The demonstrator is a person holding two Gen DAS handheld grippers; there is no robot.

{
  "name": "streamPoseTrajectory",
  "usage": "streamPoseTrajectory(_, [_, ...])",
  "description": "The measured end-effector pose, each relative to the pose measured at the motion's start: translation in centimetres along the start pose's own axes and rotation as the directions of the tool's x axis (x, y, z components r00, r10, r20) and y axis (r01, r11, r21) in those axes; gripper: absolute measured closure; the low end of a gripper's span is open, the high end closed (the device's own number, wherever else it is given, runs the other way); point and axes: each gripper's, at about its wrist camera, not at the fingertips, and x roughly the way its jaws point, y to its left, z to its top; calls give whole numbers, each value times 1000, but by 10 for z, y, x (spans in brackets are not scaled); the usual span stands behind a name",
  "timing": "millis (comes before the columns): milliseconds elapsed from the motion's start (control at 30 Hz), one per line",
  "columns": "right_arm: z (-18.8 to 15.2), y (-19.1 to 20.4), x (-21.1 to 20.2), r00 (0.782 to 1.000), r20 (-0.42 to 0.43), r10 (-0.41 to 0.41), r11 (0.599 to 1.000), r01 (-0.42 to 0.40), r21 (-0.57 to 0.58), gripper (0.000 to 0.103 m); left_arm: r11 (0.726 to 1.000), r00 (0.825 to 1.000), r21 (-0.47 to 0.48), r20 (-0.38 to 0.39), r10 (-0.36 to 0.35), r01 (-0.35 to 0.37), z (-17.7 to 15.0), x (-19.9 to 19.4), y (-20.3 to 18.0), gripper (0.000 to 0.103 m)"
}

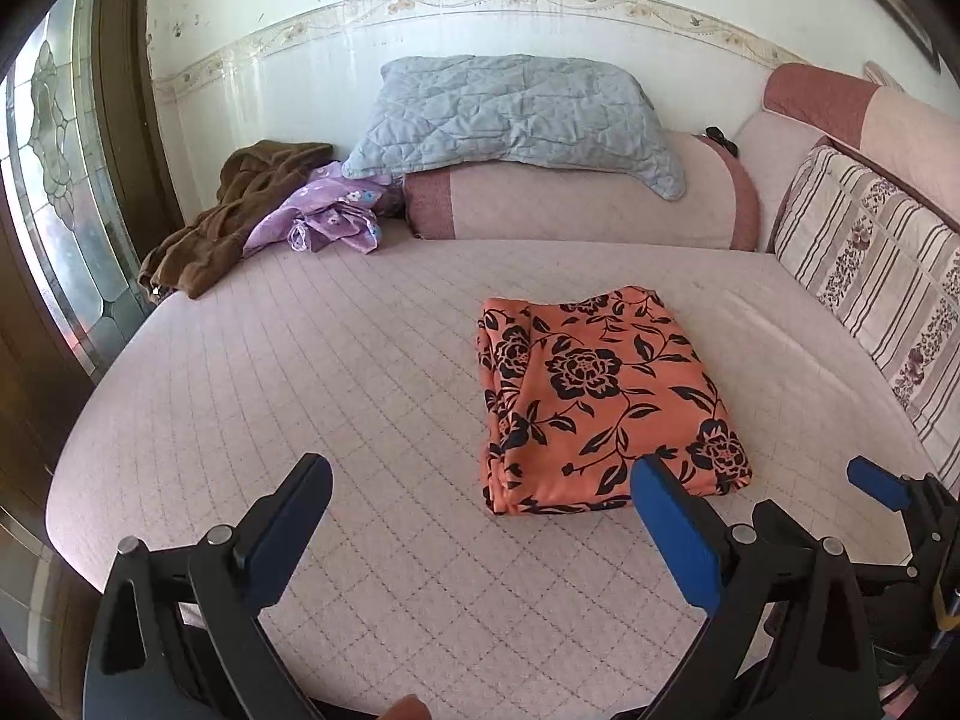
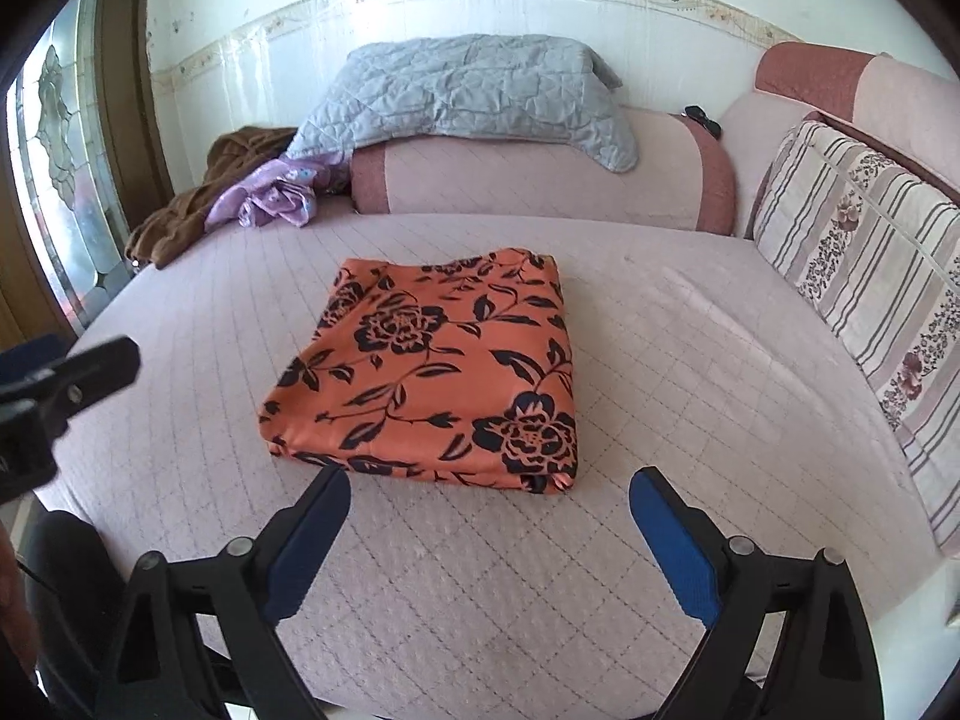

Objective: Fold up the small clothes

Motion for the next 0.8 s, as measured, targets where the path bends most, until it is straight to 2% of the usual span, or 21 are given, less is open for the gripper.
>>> streamPoseTrajectory(300, [21,-8,-5,998,40,-55,998,55,11,7,999,999,-12,-42,35,-35,1,17,1,3])
streamPoseTrajectory(433, [30,-6,-1,997,45,-56,998,57,-9,7,999,999,-14,-37,39,-40,1,20,2,3])
streamPoseTrajectory(600, [34,-1,7,998,36,-47,998,48,-32,7,1000,998,-18,-57,-13,12,5,29,1,3])
streamPoseTrajectory(800, [39,4,19,999,20,-35,998,36,-57,7,999,999,15,-16,-43,44,16,32,-8,3])
